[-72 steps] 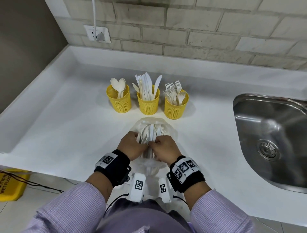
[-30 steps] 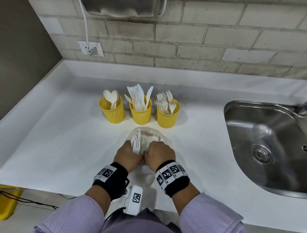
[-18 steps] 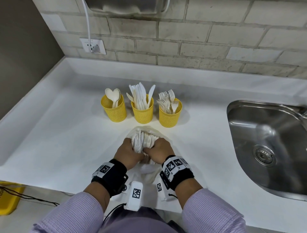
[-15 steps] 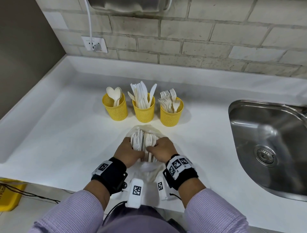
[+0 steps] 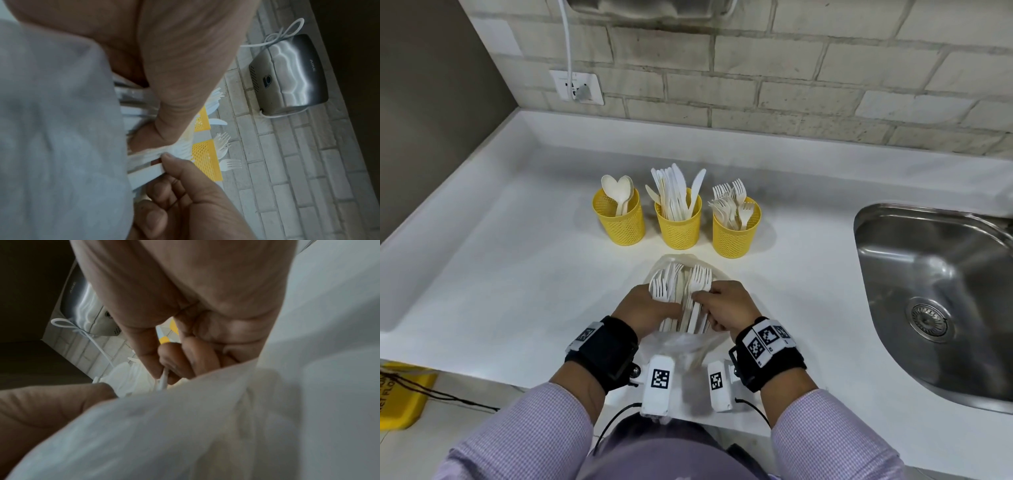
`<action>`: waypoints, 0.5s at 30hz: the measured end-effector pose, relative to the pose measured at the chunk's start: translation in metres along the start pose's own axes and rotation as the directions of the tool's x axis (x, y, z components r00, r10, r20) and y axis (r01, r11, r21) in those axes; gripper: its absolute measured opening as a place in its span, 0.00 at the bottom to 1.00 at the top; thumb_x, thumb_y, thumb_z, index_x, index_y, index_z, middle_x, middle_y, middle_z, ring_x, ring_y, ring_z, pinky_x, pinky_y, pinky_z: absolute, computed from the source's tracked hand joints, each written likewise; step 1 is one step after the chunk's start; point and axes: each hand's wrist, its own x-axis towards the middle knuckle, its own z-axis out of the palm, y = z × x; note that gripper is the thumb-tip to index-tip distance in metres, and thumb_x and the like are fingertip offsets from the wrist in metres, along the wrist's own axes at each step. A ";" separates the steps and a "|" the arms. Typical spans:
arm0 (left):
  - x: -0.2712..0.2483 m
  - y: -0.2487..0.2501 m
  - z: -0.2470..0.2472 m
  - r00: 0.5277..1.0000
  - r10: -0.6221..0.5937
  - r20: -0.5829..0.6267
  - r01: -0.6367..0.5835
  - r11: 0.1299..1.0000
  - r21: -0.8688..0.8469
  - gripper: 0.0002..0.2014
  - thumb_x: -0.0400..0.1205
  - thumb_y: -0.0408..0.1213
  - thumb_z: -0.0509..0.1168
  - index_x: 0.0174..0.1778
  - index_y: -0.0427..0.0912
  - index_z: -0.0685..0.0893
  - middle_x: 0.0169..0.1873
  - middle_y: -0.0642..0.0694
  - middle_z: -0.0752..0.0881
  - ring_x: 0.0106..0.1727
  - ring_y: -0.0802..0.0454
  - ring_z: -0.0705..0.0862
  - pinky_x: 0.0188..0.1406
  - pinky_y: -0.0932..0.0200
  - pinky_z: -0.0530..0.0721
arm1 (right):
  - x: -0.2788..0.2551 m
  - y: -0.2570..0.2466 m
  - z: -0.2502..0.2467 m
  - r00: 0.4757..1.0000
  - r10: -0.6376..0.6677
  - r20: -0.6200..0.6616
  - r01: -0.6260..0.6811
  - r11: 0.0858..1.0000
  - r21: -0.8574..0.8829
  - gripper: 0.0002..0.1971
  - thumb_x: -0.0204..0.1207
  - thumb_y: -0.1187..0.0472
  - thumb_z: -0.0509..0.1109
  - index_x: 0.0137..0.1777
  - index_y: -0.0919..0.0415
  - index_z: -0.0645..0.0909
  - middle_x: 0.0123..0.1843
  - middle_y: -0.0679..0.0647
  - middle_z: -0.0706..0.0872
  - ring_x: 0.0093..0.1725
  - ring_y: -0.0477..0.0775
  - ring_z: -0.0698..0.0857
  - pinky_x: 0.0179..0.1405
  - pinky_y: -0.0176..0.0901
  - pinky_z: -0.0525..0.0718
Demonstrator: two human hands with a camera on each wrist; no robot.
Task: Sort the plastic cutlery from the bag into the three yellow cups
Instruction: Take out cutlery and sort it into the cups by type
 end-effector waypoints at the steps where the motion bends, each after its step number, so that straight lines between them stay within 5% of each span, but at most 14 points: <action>1: 0.000 -0.001 0.000 1.000 0.007 0.003 -0.007 1.000 -0.007 0.13 0.64 0.26 0.75 0.44 0.32 0.91 0.39 0.36 0.92 0.39 0.46 0.87 0.45 0.53 0.85 | -0.002 -0.001 -0.001 1.000 0.013 0.003 -0.013 1.000 0.018 0.16 0.77 0.64 0.75 0.31 0.61 0.74 0.28 0.61 0.76 0.20 0.54 0.69 0.22 0.39 0.65; 3: -0.001 0.000 0.001 1.000 0.021 0.006 -0.021 1.000 -0.015 0.12 0.68 0.23 0.75 0.46 0.33 0.91 0.45 0.33 0.93 0.40 0.46 0.89 0.47 0.52 0.87 | -0.004 -0.002 -0.002 1.000 0.021 0.008 -0.021 0.999 0.041 0.14 0.78 0.63 0.74 0.32 0.61 0.76 0.30 0.63 0.78 0.20 0.54 0.71 0.23 0.41 0.67; 7: 0.001 -0.001 0.002 0.998 0.057 0.008 -0.057 0.998 0.013 0.16 0.60 0.34 0.77 0.44 0.39 0.92 0.42 0.40 0.94 0.42 0.45 0.91 0.53 0.48 0.87 | -0.008 -0.001 0.000 1.000 -0.013 0.019 0.013 0.999 0.038 0.18 0.79 0.63 0.75 0.28 0.59 0.75 0.25 0.59 0.81 0.23 0.57 0.77 0.25 0.44 0.77; 12: 0.000 -0.003 0.002 0.993 0.119 -0.012 -0.117 0.987 0.107 0.12 0.61 0.40 0.75 0.40 0.48 0.91 0.38 0.44 0.93 0.44 0.41 0.91 0.55 0.42 0.88 | -0.012 -0.002 0.003 0.998 -0.060 0.009 0.060 0.998 0.026 0.09 0.81 0.63 0.74 0.44 0.71 0.83 0.25 0.58 0.85 0.21 0.55 0.83 0.33 0.52 0.89; 15: -0.003 -0.001 0.002 0.988 0.157 0.007 -0.156 0.976 0.151 0.13 0.64 0.42 0.74 0.43 0.45 0.90 0.40 0.41 0.92 0.47 0.37 0.90 0.57 0.35 0.88 | -0.016 -0.001 0.005 0.991 -0.123 -0.052 0.125 0.992 0.029 0.04 0.80 0.66 0.73 0.45 0.63 0.81 0.28 0.59 0.86 0.24 0.57 0.85 0.36 0.58 0.91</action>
